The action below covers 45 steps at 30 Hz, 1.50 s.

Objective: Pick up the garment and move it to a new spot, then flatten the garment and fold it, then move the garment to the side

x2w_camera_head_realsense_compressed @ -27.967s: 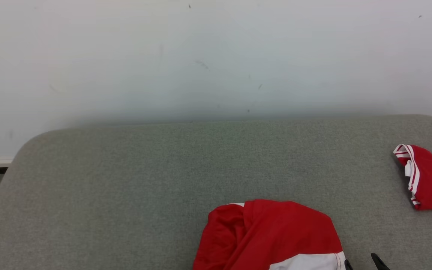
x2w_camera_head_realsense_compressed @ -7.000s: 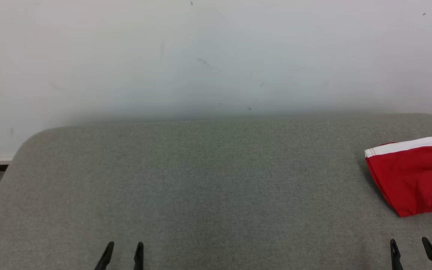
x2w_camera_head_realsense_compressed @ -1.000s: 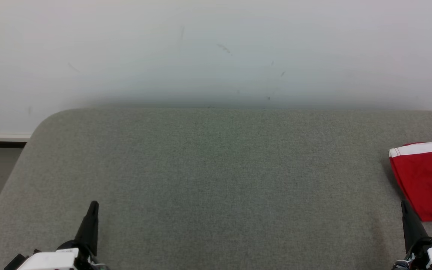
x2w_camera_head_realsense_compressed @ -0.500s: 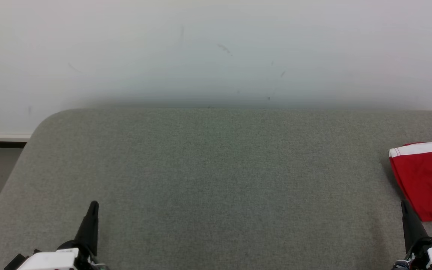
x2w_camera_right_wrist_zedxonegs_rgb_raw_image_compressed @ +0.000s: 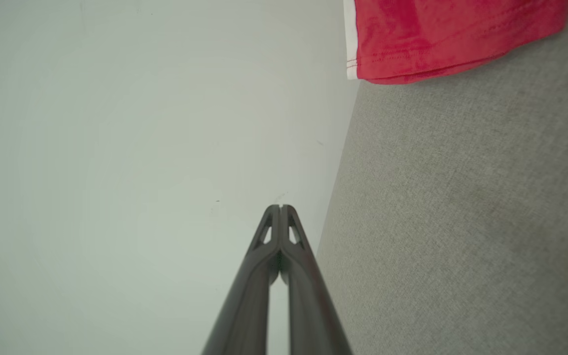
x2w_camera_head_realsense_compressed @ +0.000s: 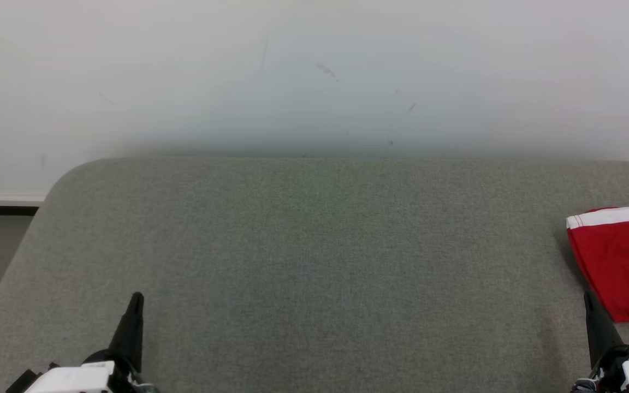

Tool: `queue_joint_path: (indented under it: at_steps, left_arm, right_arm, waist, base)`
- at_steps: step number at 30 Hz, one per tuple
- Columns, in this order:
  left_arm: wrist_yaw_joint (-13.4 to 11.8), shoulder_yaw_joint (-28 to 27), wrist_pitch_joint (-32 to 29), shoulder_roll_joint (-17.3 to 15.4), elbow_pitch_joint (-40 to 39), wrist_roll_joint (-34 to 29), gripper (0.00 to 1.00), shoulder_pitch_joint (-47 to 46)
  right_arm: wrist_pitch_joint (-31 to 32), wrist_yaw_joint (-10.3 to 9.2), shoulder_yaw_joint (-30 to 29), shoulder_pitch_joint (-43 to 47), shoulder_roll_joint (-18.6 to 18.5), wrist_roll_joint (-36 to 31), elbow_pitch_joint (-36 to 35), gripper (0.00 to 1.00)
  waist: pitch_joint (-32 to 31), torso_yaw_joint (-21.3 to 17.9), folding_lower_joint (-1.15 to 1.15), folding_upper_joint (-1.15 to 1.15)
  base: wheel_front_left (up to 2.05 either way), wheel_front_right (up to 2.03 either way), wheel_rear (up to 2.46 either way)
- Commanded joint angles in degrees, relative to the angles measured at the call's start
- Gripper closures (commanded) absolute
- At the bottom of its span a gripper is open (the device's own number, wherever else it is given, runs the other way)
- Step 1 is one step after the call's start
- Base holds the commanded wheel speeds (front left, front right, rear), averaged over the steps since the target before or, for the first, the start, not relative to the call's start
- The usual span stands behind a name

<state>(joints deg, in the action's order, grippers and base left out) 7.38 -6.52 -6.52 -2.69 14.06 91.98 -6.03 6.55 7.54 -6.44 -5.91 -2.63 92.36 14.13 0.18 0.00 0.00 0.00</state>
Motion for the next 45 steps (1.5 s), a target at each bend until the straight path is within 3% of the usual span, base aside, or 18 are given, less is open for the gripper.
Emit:
queue_joint_path:
  at_steps: [1, 45]
  left_arm:
    - [0.3, -0.1, -0.2, -0.4, 0.0, 0.8, 1.00, -0.5]
    - [0.3, -0.1, -0.2, -0.4, 0.0, 0.8, 1.00, -0.5]
  right_arm:
    - [0.2, -0.10, -0.2, -0.7, -0.5, 0.1, -0.2, 1.00]
    - [0.2, -0.10, -0.2, -0.7, -0.5, 0.1, -0.2, 1.00]
  waist:
    - [0.0, 0.0, 0.00, 0.00]
    - [0.0, 0.0, 0.00, 0.00]
  base:
    - [0.00, 0.00, 0.00]
    - [0.00, 0.00, 0.00]
